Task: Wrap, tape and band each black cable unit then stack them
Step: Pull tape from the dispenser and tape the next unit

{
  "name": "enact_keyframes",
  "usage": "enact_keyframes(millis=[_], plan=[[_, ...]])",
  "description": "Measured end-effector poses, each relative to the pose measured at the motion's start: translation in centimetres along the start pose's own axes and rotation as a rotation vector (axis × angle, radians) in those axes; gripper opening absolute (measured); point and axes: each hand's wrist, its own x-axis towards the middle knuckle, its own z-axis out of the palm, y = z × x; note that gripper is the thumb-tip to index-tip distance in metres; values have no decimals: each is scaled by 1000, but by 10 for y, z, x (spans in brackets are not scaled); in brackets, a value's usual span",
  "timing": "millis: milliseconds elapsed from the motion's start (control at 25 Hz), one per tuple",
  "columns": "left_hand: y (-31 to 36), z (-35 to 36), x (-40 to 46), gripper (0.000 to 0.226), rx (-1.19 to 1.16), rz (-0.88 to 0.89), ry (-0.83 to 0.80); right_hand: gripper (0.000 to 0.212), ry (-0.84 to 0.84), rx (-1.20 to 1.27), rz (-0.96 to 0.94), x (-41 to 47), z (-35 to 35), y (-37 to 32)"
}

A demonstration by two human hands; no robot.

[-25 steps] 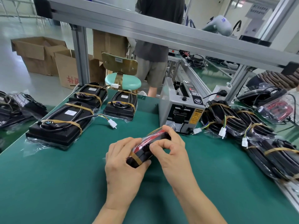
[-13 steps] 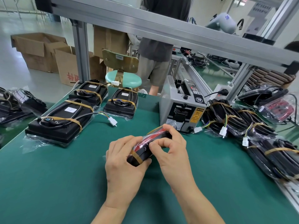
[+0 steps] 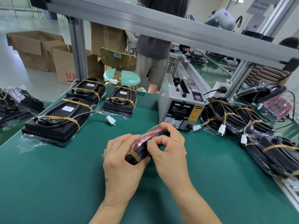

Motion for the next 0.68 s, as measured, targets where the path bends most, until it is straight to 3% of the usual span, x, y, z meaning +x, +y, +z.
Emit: enact_keyframes(millis=[680], plan=[[0, -1, 2, 62, 4, -11, 1, 18, 15, -90, -54, 3, 1, 1]])
